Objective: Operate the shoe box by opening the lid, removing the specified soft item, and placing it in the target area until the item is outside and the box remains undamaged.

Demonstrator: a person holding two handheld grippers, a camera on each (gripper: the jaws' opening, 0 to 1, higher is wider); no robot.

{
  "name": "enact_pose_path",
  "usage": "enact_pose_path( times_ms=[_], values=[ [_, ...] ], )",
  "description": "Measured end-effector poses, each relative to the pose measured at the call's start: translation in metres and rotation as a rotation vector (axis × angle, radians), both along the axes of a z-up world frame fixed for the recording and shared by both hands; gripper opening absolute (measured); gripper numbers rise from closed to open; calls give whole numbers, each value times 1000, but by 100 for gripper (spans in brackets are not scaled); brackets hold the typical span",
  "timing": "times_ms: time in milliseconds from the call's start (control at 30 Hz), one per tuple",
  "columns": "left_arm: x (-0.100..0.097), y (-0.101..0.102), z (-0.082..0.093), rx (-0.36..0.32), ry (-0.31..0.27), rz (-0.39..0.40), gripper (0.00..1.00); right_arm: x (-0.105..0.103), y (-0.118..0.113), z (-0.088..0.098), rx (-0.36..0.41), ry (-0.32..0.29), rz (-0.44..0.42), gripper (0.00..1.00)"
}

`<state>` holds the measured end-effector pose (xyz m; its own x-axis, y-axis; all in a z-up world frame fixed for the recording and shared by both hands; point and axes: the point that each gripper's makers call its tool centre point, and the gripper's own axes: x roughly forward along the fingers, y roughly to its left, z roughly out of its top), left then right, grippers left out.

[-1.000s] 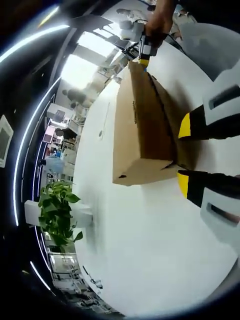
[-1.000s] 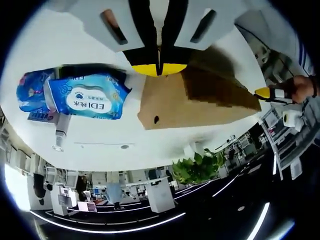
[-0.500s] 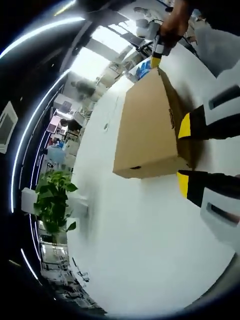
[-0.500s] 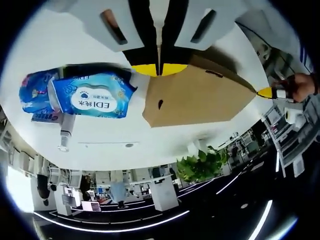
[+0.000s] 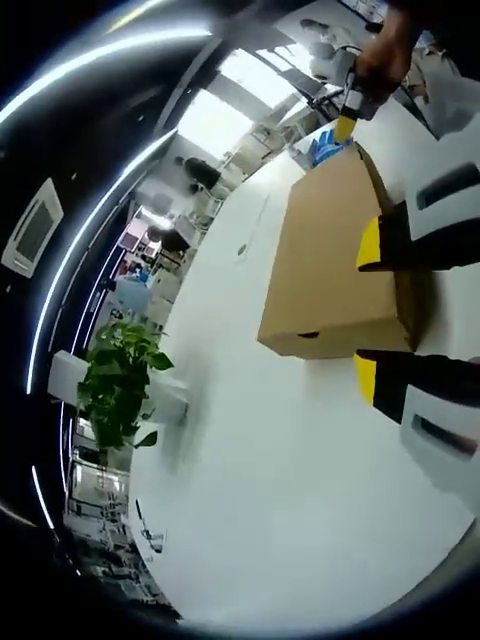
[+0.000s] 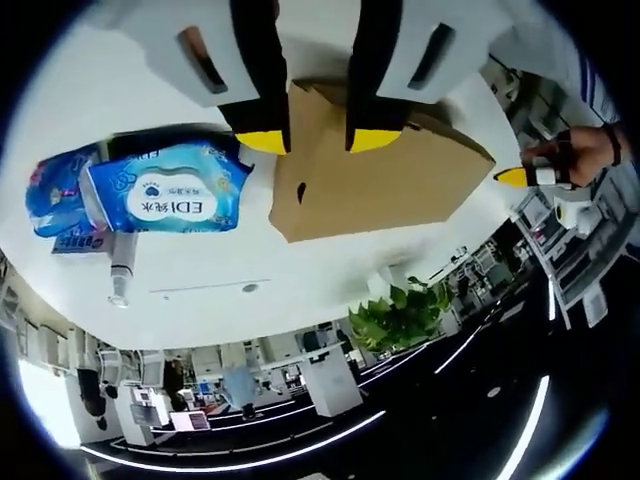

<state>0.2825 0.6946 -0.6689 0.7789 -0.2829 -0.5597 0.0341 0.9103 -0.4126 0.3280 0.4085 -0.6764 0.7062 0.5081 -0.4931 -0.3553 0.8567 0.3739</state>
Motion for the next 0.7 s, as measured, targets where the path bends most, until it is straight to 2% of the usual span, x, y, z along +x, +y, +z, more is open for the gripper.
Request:
enact_pose_path(
  times_ms=[100,200,267,300,333,367,533,700],
  values=[
    [-3,-2,-12,0,37,-2,31,-3,5,-5,14,13,4,23],
    [-5,-7,-22,-20,60,-16,31,-9,9,-17,-5,47,24,23],
    [-7,-9,-29,-3,89,-40,31,-10,11,-23,-4,66,25,23],
    [-6,-8,-29,-13,86,-41,30,-13,13,-29,-12,84,37,24],
    [-4,-10,-28,-43,83,-36,30,-8,14,-23,37,63,5,23],
    [-4,-11,-29,-45,90,-46,30,-11,12,-25,21,80,15,23],
    [2,-12,-27,-34,83,-69,28,-8,12,-24,15,74,22,23],
    [17,-13,-28,-44,87,-77,28,7,11,-24,12,76,-7,23]
  ],
)
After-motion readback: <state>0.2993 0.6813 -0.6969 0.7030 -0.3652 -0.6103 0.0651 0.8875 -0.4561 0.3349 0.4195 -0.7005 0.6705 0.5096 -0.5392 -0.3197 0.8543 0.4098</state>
